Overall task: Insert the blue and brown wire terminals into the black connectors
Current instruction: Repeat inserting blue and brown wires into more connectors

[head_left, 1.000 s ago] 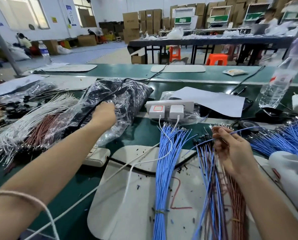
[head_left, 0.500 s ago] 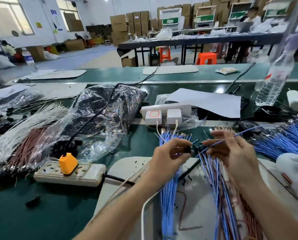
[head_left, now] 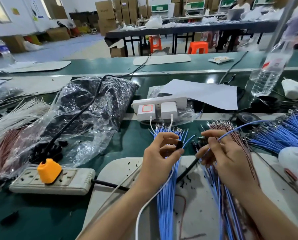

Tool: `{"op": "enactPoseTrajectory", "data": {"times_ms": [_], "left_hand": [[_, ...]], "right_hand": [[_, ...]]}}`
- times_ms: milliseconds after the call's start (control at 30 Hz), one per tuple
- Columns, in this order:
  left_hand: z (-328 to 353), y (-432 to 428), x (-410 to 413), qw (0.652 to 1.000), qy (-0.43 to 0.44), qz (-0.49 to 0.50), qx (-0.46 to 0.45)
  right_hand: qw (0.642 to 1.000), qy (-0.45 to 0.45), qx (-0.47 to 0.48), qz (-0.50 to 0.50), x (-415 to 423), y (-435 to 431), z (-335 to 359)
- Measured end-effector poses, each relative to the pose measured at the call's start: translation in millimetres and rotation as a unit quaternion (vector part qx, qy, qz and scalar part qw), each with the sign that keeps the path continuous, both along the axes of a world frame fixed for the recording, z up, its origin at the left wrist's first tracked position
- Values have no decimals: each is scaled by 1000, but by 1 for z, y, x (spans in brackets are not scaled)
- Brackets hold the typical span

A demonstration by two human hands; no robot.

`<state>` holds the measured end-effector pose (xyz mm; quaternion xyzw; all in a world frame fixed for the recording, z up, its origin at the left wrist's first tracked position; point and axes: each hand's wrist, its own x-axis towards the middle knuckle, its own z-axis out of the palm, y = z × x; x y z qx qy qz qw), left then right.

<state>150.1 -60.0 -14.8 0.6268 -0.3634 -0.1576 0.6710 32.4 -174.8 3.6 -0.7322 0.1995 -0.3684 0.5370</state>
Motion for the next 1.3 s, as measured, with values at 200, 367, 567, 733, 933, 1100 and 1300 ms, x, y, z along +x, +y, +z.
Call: {"op": "enactPoseTrajectory", "data": {"times_ms": [200, 367, 567, 733, 933, 1100, 1300], "left_hand": [[2, 1, -2, 1000, -19, -5, 8], [2, 1, -2, 1000, -13, -2, 8], [1, 1, -3, 999, -36, -10, 29], [2, 2, -3, 998, -47, -9, 35], [3, 2, -5, 997, -64, -11, 37], [3, 2, -5, 997, -66, -8, 31], [3, 2, -4, 996, -74, -16, 40]], "right_hand": [[954, -59, 289, -50, -2, -22, -3], [992, -52, 105, -35, -7, -21, 2], [974, -71, -212, -23, -8, 1, 11], [988, -104, -116, 2, -8, 9, 13], [984, -130, -122, 12, -8, 20, 21], [982, -135, -127, 28, -7, 23, 21], [981, -100, -159, 37, -4, 23, 14]]}}
